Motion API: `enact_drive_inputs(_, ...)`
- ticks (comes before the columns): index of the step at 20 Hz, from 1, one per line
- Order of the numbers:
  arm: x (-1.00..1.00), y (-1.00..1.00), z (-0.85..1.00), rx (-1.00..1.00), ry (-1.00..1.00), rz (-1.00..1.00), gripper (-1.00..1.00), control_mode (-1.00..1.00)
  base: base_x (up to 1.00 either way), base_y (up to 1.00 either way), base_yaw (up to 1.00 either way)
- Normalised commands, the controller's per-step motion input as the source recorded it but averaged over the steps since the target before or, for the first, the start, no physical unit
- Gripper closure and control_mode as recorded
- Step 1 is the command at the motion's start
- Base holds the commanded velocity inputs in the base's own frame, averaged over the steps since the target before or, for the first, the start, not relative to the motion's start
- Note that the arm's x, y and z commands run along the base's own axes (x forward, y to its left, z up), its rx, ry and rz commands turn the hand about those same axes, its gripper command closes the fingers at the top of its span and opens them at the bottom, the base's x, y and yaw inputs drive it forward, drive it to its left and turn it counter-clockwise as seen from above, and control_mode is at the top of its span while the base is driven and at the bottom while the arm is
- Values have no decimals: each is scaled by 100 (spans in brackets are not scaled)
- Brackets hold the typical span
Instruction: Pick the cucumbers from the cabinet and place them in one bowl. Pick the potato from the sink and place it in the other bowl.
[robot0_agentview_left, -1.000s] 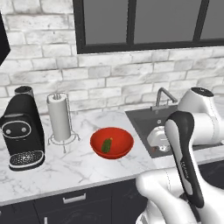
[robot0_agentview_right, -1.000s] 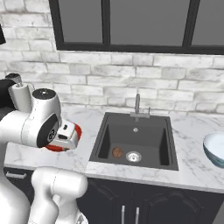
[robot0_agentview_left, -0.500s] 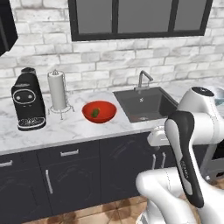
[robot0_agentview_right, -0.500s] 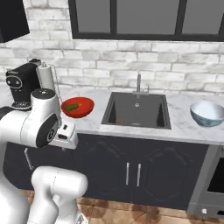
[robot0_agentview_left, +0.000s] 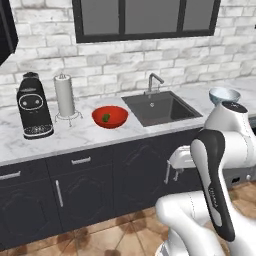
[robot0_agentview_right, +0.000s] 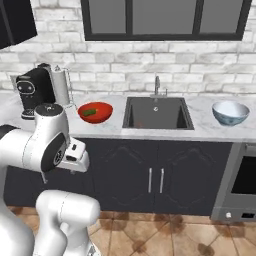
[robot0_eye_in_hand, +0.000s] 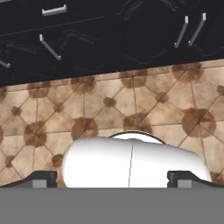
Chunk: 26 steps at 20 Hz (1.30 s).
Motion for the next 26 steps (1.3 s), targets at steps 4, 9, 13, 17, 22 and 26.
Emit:
enact_drive_inputs(4, 0, 0, 0, 0, 0, 0, -100, 100, 17, 100, -9)
enact_drive_inputs(9, 0, 0, 0, 0, 0, 0, -100, 100, 0, 100, -5)
enact_drive_inputs(13, 0, 0, 0, 0, 0, 0, -100, 100, 0, 100, -1)
enact_drive_inputs(17, 0, 0, 0, 0, 0, 0, -100, 100, 4, 100, 0)
enact_drive_inputs(22, 0, 0, 0, 0, 0, 0, -100, 100, 17, 83, 1)
enact_drive_inputs(26, 0, 0, 0, 0, 0, 0, -100, 100, 35, 39, 8)
